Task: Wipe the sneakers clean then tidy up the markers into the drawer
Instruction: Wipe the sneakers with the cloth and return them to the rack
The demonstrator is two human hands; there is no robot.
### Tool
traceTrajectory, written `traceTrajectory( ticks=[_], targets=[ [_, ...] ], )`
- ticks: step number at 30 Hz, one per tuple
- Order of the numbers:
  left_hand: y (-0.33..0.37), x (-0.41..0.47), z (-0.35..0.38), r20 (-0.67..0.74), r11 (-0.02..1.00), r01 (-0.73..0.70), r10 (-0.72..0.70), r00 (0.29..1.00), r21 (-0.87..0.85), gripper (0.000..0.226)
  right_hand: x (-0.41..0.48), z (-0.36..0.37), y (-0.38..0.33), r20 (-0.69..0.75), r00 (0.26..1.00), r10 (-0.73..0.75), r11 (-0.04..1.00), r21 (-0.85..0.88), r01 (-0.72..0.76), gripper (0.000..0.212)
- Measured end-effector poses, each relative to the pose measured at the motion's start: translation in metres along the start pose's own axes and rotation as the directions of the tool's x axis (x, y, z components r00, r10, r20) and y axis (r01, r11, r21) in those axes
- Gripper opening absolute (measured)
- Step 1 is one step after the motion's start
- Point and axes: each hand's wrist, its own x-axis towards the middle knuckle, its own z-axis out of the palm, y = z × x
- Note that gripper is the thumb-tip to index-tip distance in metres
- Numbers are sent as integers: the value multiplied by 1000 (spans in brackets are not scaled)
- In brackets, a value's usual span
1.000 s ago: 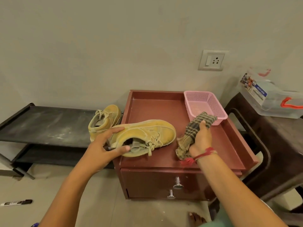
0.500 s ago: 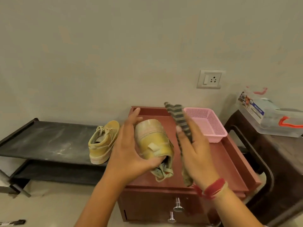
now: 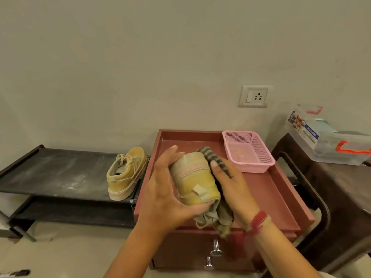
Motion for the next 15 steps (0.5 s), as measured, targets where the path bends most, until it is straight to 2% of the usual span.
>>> traceTrajectory(
  ticks=[2, 5, 7, 10, 12, 14, 15],
  targets=[
    [-3, 1, -1, -8, 999, 31, -31, 999, -44, 109, -7, 10, -2, -24, 997, -73, 997, -10, 73, 25],
    [-9, 1, -6, -43, 989, 101, -106, 993, -110, 100, -15, 25, -5, 163, 957, -239, 933, -235, 273, 35],
    [-11, 3, -9, -78, 988, 123, -130, 988, -89, 97, -6, 23, -1, 181, 965, -191, 929, -284, 238, 37],
    [-10, 3, -6, -98, 987, 141, -148, 984, -74, 99, 1, 16, -1, 107, 990, -88, 975, -192, 108, 37],
    [-10, 2, -7, -101, 985, 146, -156, 983, -96, 97, 0, 21, -4, 123, 982, -141, 952, -257, 169, 33],
    [-12, 2, -8, -100, 987, 121, -131, 986, -103, 96, -4, 26, -8, 244, 947, -210, 881, -374, 292, 30],
    [-13, 2, -9, -104, 988, 110, -121, 987, -110, 99, 0, 25, -7, 251, 945, -211, 882, -367, 295, 30]
  ],
)
